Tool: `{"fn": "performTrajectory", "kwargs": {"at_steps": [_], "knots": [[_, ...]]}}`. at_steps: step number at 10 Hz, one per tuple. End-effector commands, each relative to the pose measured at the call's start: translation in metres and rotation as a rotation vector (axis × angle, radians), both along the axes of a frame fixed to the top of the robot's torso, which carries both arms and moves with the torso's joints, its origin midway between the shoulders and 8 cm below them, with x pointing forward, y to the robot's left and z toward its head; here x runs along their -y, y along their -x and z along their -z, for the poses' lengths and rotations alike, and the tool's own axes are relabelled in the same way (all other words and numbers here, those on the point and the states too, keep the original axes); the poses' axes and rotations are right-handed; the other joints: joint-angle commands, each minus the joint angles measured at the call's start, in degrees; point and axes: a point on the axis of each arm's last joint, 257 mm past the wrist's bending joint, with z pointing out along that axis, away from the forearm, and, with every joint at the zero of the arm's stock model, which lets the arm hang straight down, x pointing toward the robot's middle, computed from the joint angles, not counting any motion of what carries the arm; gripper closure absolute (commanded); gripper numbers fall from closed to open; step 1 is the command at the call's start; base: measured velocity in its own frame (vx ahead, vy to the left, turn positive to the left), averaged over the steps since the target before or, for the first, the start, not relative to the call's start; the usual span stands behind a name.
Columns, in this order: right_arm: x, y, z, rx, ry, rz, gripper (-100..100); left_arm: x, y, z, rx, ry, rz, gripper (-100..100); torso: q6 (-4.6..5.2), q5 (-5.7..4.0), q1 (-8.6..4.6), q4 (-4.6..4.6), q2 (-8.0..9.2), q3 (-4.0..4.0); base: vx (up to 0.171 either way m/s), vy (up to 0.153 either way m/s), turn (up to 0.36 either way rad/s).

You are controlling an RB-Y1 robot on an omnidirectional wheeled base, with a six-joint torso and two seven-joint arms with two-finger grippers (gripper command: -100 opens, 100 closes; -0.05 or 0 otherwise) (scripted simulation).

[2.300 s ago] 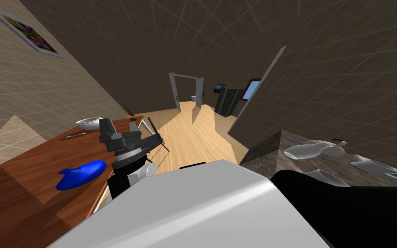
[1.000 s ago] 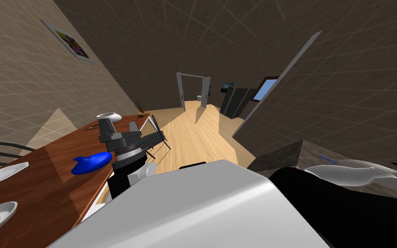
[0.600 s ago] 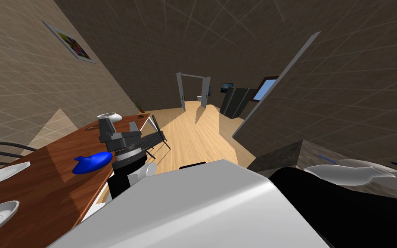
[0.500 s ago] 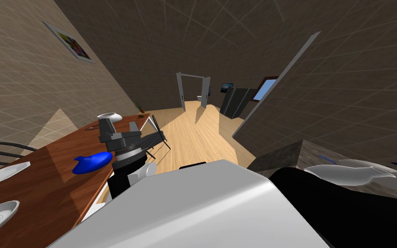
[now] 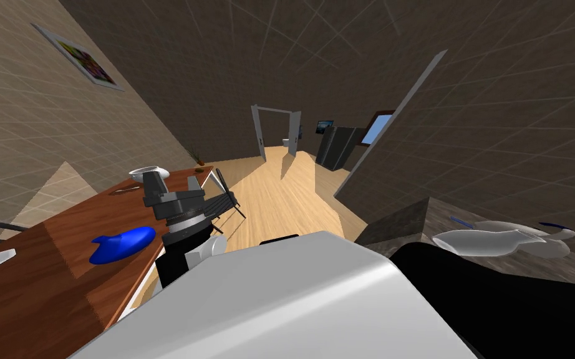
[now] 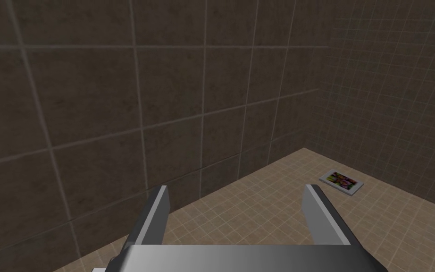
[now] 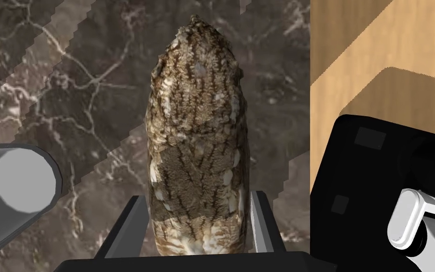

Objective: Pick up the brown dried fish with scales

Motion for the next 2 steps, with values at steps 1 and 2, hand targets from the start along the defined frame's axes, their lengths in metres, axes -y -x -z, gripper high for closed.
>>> {"fn": "performTrajectory", "kwargs": {"at_steps": [1,2], "knots": [[0.0000,0.0000,0.0000,0.000,0.000,0.000,100,0.0000,0.0000,0.0000,0.000,0.000,0.000,0,0.00,0.00,0.00,0.00,0.00,0.00,0.014,0.018,-0.015],[0.0002,-0.0006,-0.0006,0.000,-0.002,-0.001,0,0.0000,0.0000,0.0000,0.000,0.000,0.000,0,-0.01,-0.02,-0.06,0.00,0.03,0.01,0.000,0.000,0.000]]}}
